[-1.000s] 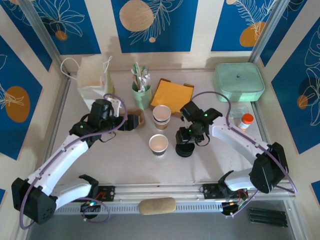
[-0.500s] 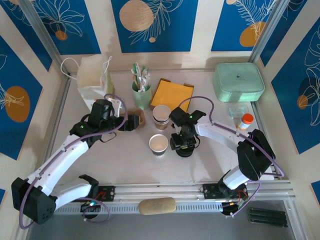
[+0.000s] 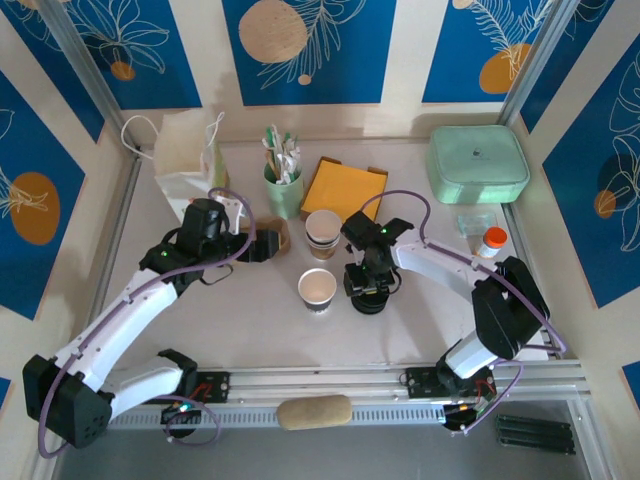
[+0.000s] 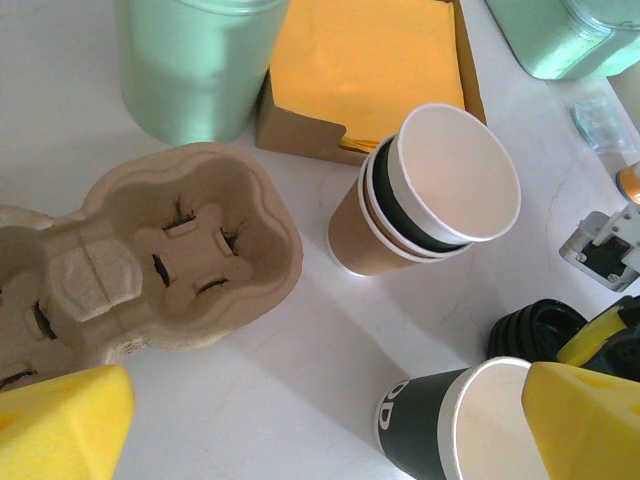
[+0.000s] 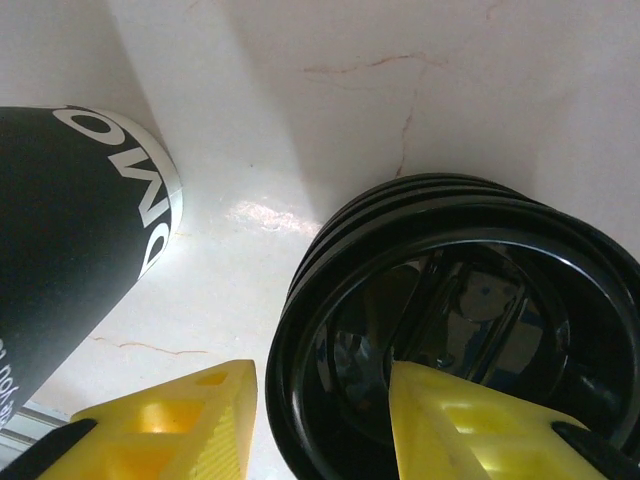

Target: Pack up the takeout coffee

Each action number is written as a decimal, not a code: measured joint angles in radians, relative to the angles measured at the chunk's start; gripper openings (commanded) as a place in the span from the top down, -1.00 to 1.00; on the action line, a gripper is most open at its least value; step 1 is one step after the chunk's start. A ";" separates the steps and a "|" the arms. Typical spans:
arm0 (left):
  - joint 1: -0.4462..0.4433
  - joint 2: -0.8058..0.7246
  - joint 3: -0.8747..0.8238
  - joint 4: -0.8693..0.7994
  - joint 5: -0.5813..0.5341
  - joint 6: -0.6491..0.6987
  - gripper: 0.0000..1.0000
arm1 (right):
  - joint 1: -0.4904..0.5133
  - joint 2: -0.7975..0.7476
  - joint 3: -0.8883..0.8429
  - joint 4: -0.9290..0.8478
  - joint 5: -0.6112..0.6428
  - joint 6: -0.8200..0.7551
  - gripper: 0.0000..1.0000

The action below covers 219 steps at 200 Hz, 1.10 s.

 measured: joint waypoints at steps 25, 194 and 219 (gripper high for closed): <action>-0.001 0.000 0.000 0.000 0.000 0.000 -0.99 | -0.003 0.011 0.000 0.008 0.000 -0.009 0.32; -0.014 0.020 0.000 0.008 0.000 -0.002 -0.99 | -0.130 0.001 0.030 0.031 0.019 -0.037 1.00; -0.014 0.020 0.000 0.009 0.000 -0.002 -0.99 | -0.140 -0.019 0.031 0.030 0.018 -0.036 1.00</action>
